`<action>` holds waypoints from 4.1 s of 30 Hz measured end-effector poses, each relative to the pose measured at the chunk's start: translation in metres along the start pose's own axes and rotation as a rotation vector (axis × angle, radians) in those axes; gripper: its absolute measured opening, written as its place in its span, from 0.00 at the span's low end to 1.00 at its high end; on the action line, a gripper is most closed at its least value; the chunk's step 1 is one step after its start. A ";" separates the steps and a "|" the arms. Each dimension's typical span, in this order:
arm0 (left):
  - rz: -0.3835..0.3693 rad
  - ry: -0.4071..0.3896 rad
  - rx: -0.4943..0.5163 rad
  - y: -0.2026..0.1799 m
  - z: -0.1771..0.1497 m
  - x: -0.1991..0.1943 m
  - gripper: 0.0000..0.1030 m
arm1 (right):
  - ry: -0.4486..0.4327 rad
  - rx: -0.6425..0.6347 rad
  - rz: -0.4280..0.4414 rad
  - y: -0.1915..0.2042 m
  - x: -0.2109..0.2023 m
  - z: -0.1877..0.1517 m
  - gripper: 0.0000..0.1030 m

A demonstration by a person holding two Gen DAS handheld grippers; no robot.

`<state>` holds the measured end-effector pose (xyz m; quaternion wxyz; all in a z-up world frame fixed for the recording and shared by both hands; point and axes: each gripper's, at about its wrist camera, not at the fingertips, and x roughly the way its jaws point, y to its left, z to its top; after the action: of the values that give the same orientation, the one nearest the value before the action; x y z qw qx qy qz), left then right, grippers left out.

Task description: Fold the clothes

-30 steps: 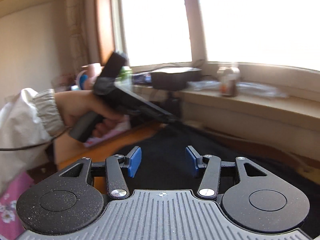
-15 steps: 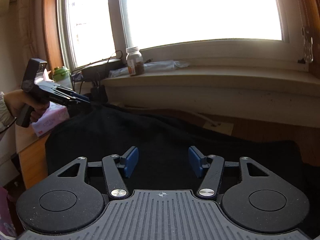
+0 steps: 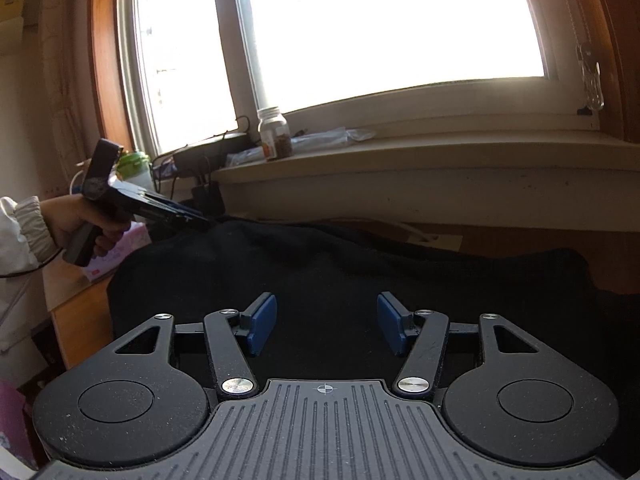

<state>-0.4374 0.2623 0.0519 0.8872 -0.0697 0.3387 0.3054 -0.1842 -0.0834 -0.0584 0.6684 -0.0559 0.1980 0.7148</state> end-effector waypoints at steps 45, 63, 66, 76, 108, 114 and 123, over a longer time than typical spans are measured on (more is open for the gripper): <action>-0.097 -0.161 -0.072 -0.074 0.026 0.017 0.66 | 0.151 0.189 -0.324 -0.194 0.048 0.042 0.22; -0.059 -0.155 -0.074 -0.099 0.018 0.030 0.72 | 0.132 0.002 -0.195 -0.095 -0.030 -0.012 0.57; -0.140 -0.203 -0.039 -0.137 0.037 0.026 0.73 | 0.153 -0.035 -0.219 -0.086 -0.034 -0.026 0.57; -0.381 -0.182 0.039 -0.266 0.079 0.073 0.74 | 0.077 -0.041 -0.375 -0.102 -0.091 -0.051 0.67; -0.501 -0.099 -0.019 -0.309 0.098 0.133 0.80 | 0.275 0.019 -0.456 -0.259 -0.034 0.011 0.57; -0.489 -0.107 -0.019 -0.308 0.096 0.131 0.80 | 0.229 0.070 -0.576 -0.278 -0.033 0.014 0.45; -0.495 -0.088 -0.031 -0.306 0.098 0.134 0.81 | 0.068 0.141 -0.700 -0.283 -0.104 0.006 0.51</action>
<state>-0.1242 0.1156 0.0147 0.9477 -0.1508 0.2675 0.0870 0.1041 -0.1700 -0.0757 0.8681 -0.0976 0.2377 0.4247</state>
